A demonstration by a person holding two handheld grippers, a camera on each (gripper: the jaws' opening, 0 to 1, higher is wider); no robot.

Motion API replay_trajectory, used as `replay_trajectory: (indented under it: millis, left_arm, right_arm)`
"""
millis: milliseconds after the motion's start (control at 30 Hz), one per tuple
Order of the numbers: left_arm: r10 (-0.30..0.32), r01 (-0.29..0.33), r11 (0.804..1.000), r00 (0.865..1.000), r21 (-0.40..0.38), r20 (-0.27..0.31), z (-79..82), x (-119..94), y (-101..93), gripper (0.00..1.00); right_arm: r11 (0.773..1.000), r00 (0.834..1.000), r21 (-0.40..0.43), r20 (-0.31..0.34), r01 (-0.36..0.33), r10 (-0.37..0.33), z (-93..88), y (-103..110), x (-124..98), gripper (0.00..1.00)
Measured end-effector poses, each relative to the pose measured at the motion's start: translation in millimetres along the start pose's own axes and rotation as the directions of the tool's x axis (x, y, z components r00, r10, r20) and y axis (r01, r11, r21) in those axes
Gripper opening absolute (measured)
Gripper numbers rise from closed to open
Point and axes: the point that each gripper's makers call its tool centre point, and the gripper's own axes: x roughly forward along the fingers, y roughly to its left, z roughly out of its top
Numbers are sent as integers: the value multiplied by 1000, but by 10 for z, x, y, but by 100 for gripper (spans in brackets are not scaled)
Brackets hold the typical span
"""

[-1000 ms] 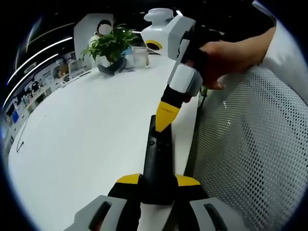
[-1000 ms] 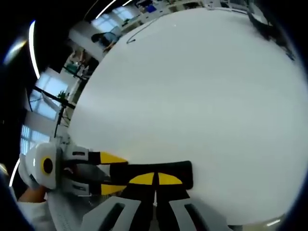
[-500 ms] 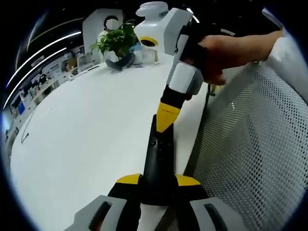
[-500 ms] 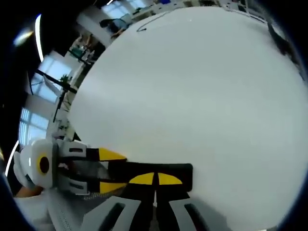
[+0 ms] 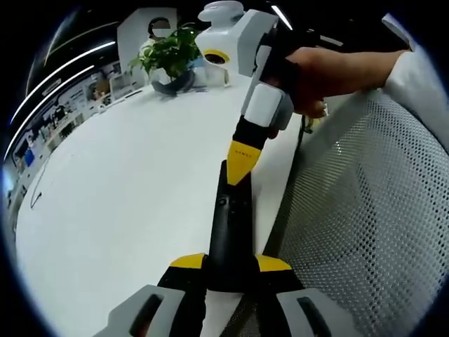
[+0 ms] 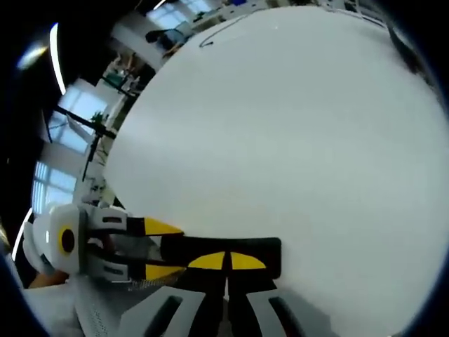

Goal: Press the specified remote control buttons in sequence, fully releasing each button before pressing the next.

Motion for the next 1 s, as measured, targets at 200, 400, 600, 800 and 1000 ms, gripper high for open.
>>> replay_trajectory:
  millis: [200,400,600,800,1000]
  left_arm:
    - [1,-1,1000,1000,1,8,3,2,3,25]
    - [1,-1,1000,1000,2,18,6,4,7,25]
    - [0,0,1000,1000,2,25,5,3,7,24]
    - [-1,0,1000,1000,3,24,14,6,2,24]
    - [-12,12,1000,1000,9,22,51,41,-20,24]
  right_arm:
    - [998,999,-42,-14,37,-38,4,16,13,0]
    - [997,999,-63,9,53,-53,-3,-5,7,0]
    - [999,999,-25,8,34,-34,13,-8,5,0]
    - [1000,1000,11,-2,14,-14,22,-8,-4,0]
    - [996,997,35,34,-77,75,85,135,-12,0]
